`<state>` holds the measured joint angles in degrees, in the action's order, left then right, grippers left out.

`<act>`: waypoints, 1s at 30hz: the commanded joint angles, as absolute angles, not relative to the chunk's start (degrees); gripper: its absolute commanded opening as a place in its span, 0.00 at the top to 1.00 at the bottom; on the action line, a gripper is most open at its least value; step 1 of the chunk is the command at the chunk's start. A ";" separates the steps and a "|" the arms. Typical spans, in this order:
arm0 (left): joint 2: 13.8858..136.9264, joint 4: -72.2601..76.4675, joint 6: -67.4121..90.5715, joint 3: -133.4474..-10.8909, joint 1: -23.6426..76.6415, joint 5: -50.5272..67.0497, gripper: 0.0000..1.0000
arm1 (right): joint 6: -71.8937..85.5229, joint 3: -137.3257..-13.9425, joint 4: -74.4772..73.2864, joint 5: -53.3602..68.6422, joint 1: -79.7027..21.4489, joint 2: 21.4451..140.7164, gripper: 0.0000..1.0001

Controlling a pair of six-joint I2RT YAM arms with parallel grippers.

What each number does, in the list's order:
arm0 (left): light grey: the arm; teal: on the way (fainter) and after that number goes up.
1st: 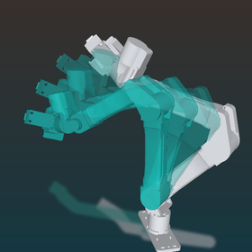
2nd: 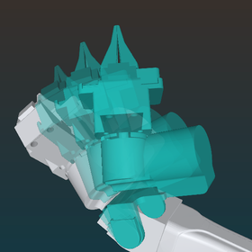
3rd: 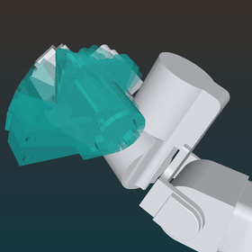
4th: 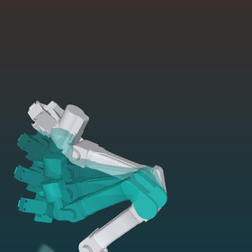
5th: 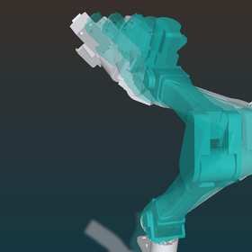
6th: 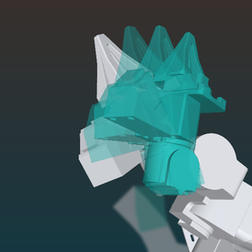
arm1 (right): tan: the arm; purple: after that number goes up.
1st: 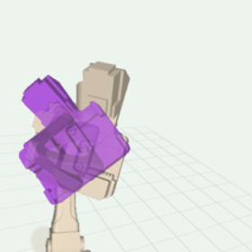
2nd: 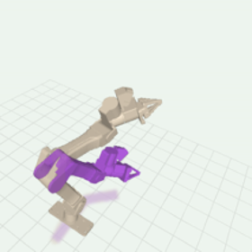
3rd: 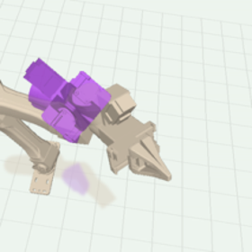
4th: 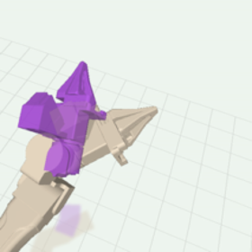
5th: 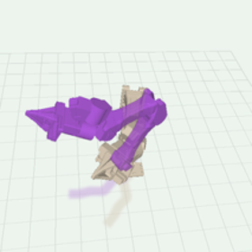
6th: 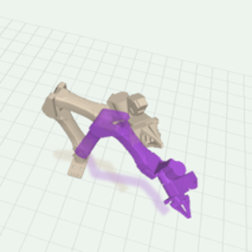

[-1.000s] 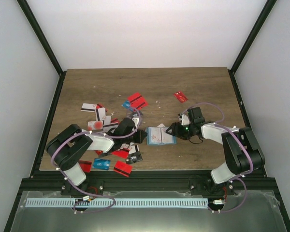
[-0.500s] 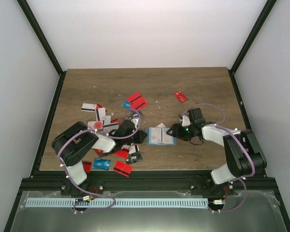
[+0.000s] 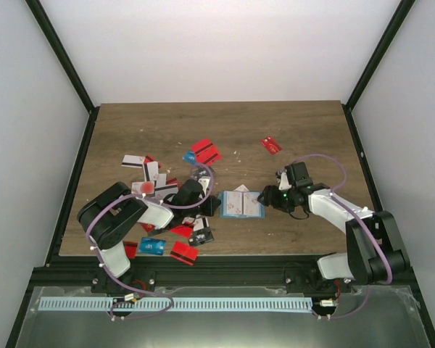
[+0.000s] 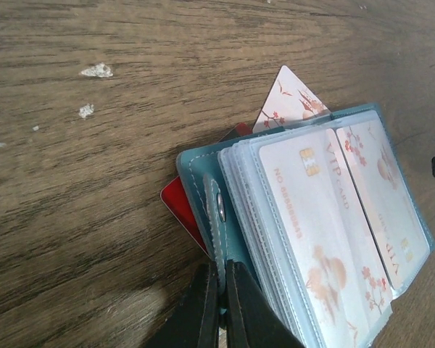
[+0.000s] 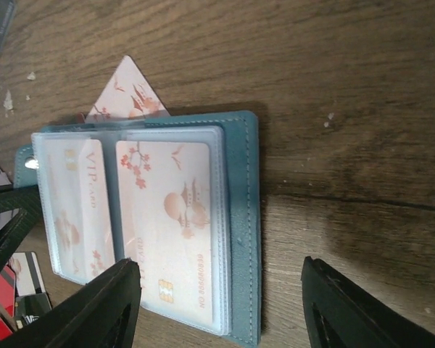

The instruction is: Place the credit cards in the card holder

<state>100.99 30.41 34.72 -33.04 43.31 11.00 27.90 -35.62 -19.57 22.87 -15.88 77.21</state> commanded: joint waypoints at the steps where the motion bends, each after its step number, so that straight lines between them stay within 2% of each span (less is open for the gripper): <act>1: 101.45 29.79 32.97 -33.98 43.34 12.20 0.96 | 29.63 -33.78 -20.18 24.37 -15.86 79.14 0.38; 11: 101.31 30.16 32.87 -34.01 43.42 13.16 0.96 | 31.90 -28.43 -14.77 36.66 -16.06 80.14 0.38; 30: 101.58 30.81 32.70 -33.75 43.34 14.06 0.96 | 33.80 -31.50 -12.78 40.61 -16.07 74.60 0.41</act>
<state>100.99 29.89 33.67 -33.34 43.00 11.88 34.00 -29.12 -13.19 36.84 -15.77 75.35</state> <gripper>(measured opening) 0.040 0.595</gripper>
